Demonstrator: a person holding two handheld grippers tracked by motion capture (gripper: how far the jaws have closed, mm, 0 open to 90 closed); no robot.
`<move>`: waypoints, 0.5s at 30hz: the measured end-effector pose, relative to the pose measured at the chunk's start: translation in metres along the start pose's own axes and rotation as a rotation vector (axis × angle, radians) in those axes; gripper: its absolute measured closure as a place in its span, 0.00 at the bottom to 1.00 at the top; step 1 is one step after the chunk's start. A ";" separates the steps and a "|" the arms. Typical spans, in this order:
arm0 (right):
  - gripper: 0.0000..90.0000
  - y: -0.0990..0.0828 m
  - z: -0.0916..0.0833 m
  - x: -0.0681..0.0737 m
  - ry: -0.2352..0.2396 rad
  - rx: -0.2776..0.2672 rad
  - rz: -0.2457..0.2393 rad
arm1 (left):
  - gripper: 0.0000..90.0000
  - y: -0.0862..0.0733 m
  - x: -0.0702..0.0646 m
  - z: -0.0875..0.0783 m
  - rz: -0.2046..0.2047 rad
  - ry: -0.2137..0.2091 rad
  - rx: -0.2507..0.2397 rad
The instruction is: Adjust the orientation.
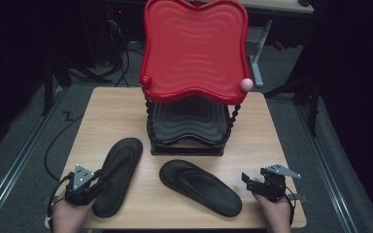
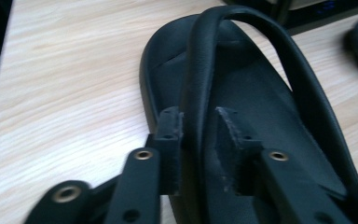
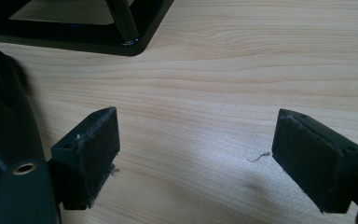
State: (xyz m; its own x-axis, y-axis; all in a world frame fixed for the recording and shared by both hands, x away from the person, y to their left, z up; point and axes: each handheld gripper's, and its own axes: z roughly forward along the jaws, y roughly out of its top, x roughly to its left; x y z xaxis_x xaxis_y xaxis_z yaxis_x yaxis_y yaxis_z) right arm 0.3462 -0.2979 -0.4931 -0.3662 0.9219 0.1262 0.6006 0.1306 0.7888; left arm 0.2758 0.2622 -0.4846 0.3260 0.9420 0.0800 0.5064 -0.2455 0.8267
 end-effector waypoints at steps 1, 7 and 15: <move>0.17 0.000 -0.001 0.001 -0.001 -0.006 -0.002 | 0.62 0.000 0.000 0.006 0.009 0.028 0.001; 0.18 -0.002 -0.001 0.001 -0.009 -0.008 0.013 | 0.71 0.000 0.009 0.020 -0.017 -0.003 -0.004; 0.19 -0.003 -0.001 0.000 -0.010 -0.005 0.014 | 0.83 0.002 0.010 0.019 -0.054 -0.030 -0.001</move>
State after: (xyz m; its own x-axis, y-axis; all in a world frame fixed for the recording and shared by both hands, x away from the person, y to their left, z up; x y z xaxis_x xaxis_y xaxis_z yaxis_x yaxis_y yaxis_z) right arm 0.3430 -0.2985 -0.4950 -0.3510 0.9271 0.1315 0.6024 0.1160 0.7897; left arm 0.2950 0.2664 -0.4923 0.3219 0.9466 0.0187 0.5229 -0.1942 0.8300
